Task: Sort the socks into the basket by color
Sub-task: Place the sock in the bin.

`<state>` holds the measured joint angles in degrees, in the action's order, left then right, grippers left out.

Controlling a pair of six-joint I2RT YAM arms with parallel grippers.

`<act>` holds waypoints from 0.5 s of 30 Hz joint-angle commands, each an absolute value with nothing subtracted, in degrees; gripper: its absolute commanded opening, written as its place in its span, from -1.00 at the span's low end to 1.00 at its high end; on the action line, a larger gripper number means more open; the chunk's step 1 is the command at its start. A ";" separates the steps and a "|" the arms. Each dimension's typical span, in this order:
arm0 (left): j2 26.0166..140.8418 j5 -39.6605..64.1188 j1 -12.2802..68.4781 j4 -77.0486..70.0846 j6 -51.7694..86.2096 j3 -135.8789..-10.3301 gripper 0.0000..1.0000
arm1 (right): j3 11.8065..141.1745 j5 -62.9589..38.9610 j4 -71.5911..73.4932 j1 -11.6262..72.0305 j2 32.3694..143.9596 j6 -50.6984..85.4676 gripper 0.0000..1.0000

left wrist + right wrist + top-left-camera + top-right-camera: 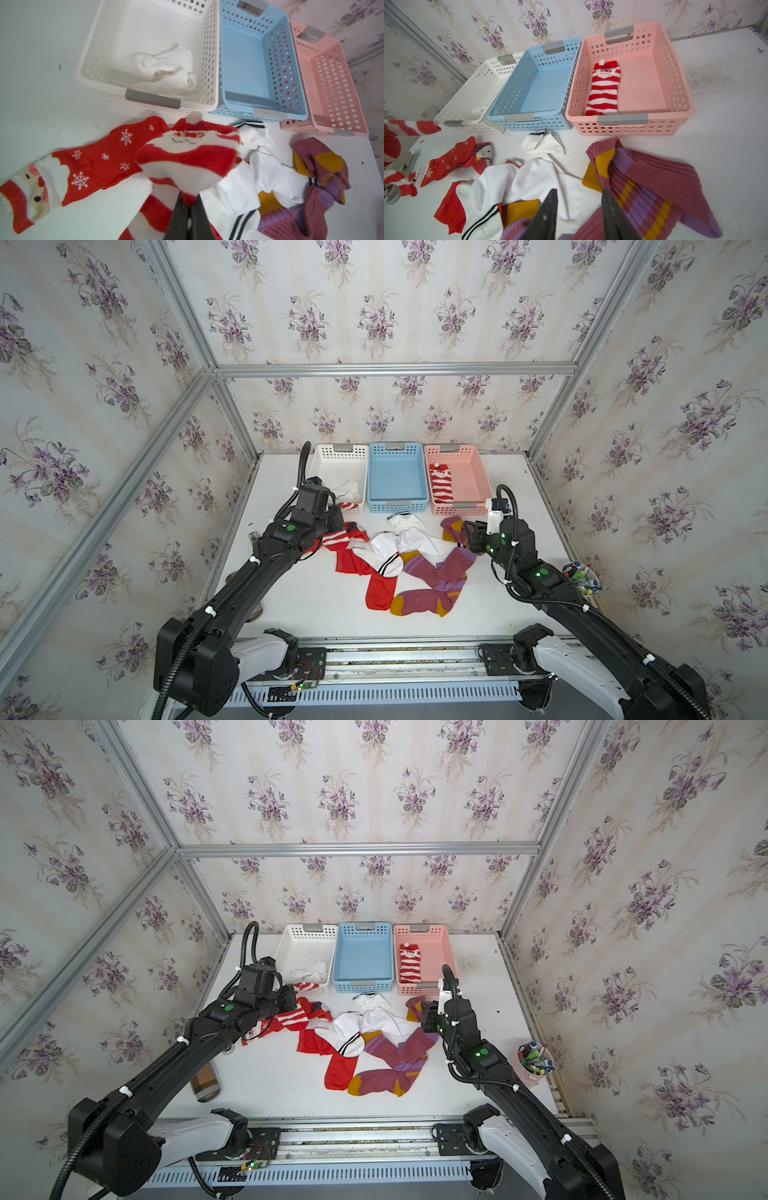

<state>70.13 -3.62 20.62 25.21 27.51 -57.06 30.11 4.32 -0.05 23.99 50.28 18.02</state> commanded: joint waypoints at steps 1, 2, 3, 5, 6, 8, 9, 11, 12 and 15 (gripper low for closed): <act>71.55 -2.22 23.13 21.67 27.07 -59.70 -0.93 | 29.62 6.11 1.93 23.97 49.59 19.02 -0.26; 72.43 -2.21 24.05 21.32 27.16 -61.08 -0.93 | 29.55 6.40 1.95 23.93 49.39 19.15 -0.26; 73.53 -1.95 24.95 20.86 27.18 -62.50 -0.93 | 29.60 6.63 1.87 23.99 49.26 19.25 -0.25; 75.93 -1.25 26.63 19.77 27.24 -65.34 -0.93 | 29.86 7.52 1.41 23.99 48.91 19.37 -0.25; 77.34 -0.74 27.36 18.90 27.25 -66.88 -0.93 | 29.97 7.81 1.21 23.98 48.72 19.42 -0.25; 80.27 -0.34 29.13 18.01 27.18 -70.16 -0.93 | 30.06 8.24 1.12 23.97 48.06 19.42 -0.25; 82.74 -0.02 29.91 17.49 27.24 -72.18 -0.92 | 29.98 8.49 0.93 23.98 47.62 19.35 -0.25; 86.82 1.38 31.16 16.67 27.42 -76.32 -0.93 | 29.89 9.19 0.70 23.96 47.05 19.27 -0.24; 89.18 2.24 31.70 16.18 27.54 -78.76 -0.93 | 29.81 9.70 0.53 23.93 46.78 19.25 -0.24; 96.27 5.74 33.07 13.85 27.79 -85.31 -0.93 | 29.40 10.23 0.40 23.82 46.23 19.08 -0.23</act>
<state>92.42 1.91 32.40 18.22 27.51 -81.56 29.54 8.51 0.10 23.94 46.65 18.65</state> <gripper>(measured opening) 0.058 0.384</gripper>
